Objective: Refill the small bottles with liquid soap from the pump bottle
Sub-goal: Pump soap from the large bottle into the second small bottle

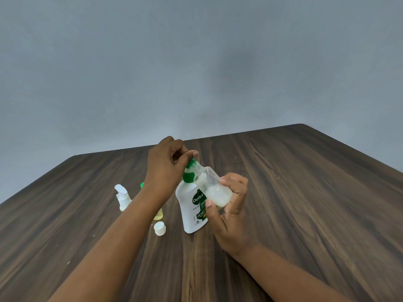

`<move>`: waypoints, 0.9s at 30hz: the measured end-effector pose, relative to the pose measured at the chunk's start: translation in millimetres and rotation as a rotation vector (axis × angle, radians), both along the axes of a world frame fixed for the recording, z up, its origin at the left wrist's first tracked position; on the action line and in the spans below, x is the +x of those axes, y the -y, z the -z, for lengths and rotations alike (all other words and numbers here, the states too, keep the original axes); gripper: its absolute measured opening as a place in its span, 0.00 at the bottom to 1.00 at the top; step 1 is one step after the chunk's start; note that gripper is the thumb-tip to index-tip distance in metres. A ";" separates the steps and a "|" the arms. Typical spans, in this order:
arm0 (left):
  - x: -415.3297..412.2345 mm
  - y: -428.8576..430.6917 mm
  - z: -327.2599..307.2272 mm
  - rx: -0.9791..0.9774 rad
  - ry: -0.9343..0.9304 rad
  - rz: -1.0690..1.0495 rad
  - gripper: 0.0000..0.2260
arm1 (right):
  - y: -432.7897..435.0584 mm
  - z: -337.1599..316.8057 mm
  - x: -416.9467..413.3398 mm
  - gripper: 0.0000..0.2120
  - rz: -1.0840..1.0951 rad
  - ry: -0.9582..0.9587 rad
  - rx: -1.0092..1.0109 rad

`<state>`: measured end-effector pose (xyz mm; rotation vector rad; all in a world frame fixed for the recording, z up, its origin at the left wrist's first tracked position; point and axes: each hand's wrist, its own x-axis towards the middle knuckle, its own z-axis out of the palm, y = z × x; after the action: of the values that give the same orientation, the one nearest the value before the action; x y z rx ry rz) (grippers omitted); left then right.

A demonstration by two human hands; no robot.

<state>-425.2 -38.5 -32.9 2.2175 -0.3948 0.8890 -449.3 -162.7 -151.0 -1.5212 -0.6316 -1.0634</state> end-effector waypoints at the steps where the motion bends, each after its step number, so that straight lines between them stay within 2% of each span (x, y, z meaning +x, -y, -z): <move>1: -0.4 -0.2 -1.8 -0.001 0.007 0.009 0.10 | 0.2 -0.6 -0.1 0.17 -0.001 -0.001 -0.001; 9: 0.3 0.1 -8.2 0.076 -0.002 0.020 0.10 | 1.5 1.0 2.8 0.19 0.023 0.018 -0.007; 13: -0.3 0.3 2.5 0.033 0.022 -0.012 0.12 | 1.8 3.7 1.9 0.22 0.019 -0.009 -0.014; 19: -1.6 1.2 -5.7 0.036 0.021 0.000 0.10 | 1.3 -0.9 0.6 0.19 0.043 0.002 -0.011; 22: -1.6 0.7 -11.3 0.084 0.020 0.012 0.10 | 2.1 -2.4 0.9 0.18 0.046 0.020 -0.014; 27: 2.0 1.3 -3.3 0.057 0.004 -0.002 0.11 | 1.8 -0.4 1.0 0.19 0.045 0.013 -0.011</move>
<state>-423.2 -39.9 -29.6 2.2689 -0.4240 0.8933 -448.3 -164.6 -150.5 -1.5452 -0.6152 -1.1062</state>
